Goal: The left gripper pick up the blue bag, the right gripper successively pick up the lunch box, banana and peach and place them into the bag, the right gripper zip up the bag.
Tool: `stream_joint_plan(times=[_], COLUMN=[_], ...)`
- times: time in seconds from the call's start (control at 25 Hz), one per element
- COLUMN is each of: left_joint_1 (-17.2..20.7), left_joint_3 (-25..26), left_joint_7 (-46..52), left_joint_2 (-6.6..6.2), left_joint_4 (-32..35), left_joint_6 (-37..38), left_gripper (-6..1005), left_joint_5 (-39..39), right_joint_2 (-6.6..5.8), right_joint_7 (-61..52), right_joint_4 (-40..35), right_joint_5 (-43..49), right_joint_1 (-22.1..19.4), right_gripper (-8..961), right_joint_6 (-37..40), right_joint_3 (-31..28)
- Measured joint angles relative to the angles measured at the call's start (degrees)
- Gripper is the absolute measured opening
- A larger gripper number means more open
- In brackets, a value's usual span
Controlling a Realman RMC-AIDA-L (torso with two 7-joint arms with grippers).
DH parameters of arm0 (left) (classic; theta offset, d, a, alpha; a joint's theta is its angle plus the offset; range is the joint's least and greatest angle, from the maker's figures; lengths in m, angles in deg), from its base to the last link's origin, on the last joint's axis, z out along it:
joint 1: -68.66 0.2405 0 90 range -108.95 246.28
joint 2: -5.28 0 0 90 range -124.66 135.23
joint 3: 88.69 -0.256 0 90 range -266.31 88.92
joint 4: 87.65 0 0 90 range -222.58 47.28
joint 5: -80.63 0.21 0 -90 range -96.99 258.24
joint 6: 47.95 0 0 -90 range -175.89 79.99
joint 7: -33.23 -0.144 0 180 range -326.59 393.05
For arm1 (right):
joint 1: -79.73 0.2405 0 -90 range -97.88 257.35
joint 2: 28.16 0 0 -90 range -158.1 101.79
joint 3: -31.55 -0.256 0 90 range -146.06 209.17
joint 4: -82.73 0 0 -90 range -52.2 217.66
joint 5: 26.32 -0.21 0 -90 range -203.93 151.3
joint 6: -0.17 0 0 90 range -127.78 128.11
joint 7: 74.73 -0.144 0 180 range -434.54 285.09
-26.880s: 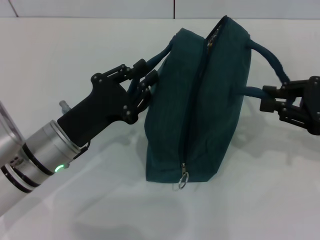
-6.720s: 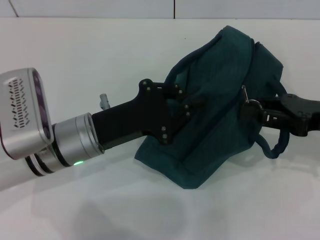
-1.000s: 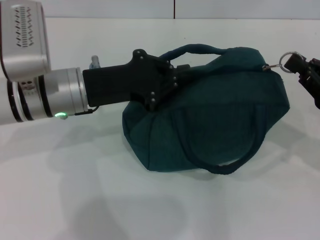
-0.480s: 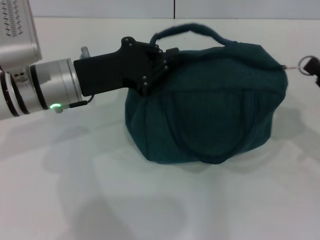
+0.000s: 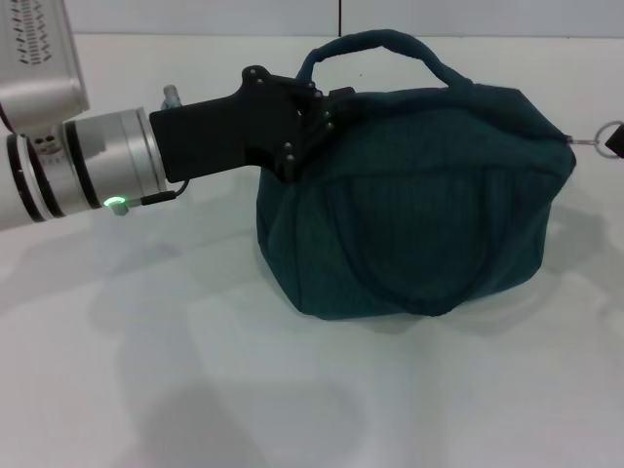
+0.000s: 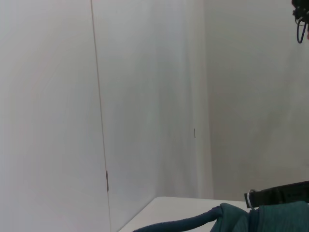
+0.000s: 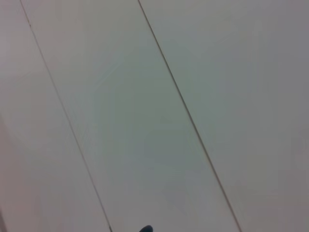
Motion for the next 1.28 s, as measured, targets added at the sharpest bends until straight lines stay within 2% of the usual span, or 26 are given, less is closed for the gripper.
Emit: stream_joint_plan(times=[0.2, 0.52, 0.64, 0.88, 1.28], left_joint_1=[-0.04, -0.13, -0.14, -0.21, -0.22], left_joint_3=[0.02, 0.0, -0.02, -0.09, -0.02], left_joint_7=[-0.1, -0.27, -0.29, -0.3, -0.3], left_joint_2=[0.03, 0.24, 0.34, 0.52, 0.73], left_joint_4=[-0.19, -0.48, -0.48, -0.29, -0.01], left_joint_6=[-0.01, 0.01, 0.06, 0.19, 0.33], left_gripper=[40, 39, 39, 39, 39], left_joint_5=[0.0, 0.0, 0.0, 0.0, -0.01], right_joint_2=[-0.46, -0.66, -0.24, 0.34, 0.54], right_joint_7=[0.55, 5.84, 9.21, 12.37, 12.44], right_joint_4=[-0.05, -0.17, -0.61, -0.52, -0.97], right_joint_5=[-0.34, 1.09, 2.49, 3.63, 3.69], right_joint_1=[-0.9, -1.45, -1.27, 1.25, 4.14], right_gripper=[39, 280, 350, 345, 345], right_joint_6=[-0.38, -2.89, -5.59, -10.47, -12.9], right_joint_3=[-0.34, 0.05, 0.3, 2.57, 6.34])
